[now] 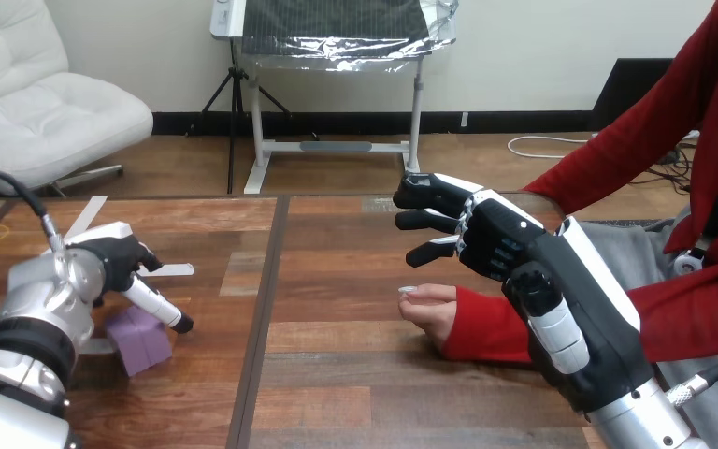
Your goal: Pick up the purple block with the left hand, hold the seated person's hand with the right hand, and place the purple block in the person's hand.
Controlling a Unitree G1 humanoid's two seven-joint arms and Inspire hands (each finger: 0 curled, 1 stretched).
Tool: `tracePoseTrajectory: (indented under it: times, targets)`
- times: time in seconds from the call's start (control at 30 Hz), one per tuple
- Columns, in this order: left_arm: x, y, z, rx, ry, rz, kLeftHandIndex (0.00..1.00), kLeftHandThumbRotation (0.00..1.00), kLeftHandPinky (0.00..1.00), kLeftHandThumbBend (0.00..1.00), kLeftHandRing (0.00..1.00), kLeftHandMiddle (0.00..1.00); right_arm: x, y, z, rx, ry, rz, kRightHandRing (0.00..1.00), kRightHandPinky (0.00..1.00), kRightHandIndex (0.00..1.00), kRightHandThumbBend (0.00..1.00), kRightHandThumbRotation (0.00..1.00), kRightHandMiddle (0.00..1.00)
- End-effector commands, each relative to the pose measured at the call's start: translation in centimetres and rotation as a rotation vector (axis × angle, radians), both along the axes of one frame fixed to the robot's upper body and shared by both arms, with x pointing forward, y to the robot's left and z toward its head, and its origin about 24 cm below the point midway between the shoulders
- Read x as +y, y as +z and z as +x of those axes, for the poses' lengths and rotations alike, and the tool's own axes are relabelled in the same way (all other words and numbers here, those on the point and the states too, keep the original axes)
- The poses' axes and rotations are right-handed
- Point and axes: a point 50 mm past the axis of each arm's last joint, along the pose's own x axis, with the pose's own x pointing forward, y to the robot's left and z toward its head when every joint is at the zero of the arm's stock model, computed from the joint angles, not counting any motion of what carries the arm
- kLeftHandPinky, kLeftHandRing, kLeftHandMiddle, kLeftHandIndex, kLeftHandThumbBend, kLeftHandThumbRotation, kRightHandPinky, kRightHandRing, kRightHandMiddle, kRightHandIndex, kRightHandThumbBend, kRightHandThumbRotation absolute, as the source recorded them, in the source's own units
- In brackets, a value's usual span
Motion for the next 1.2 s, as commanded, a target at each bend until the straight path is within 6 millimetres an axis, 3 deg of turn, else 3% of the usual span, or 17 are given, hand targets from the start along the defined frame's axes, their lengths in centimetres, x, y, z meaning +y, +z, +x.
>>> tracePoseTrajectory:
  times: [0.0, 0.67, 1.17]
  targets:
    - [-0.6, 4.5, 2.0, -0.113, -0.047, 0.030, 0.90, 0.30, 0.80, 0.84, 0.93, 0.94, 0.0, 1.6, 0.6, -0.084, 0.001, 0.020, 0.79, 0.65, 0.82, 0.89, 1.00, 0.82]
    - [-0.3, 5.4, 1.7, -0.069, -0.089, 0.000, 0.90, 0.40, 0.95, 0.78, 0.92, 0.92, -0.1, 1.7, 0.6, -0.078, 0.000, 0.011, 0.79, 0.65, 0.81, 0.89, 1.00, 0.82]
    - [-0.2, 5.7, 1.5, -0.051, -0.112, -0.012, 0.91, 0.46, 0.89, 0.77, 0.91, 0.92, -0.1, 1.8, 0.6, -0.073, 0.004, 0.004, 0.79, 0.65, 0.82, 0.89, 1.00, 0.83]
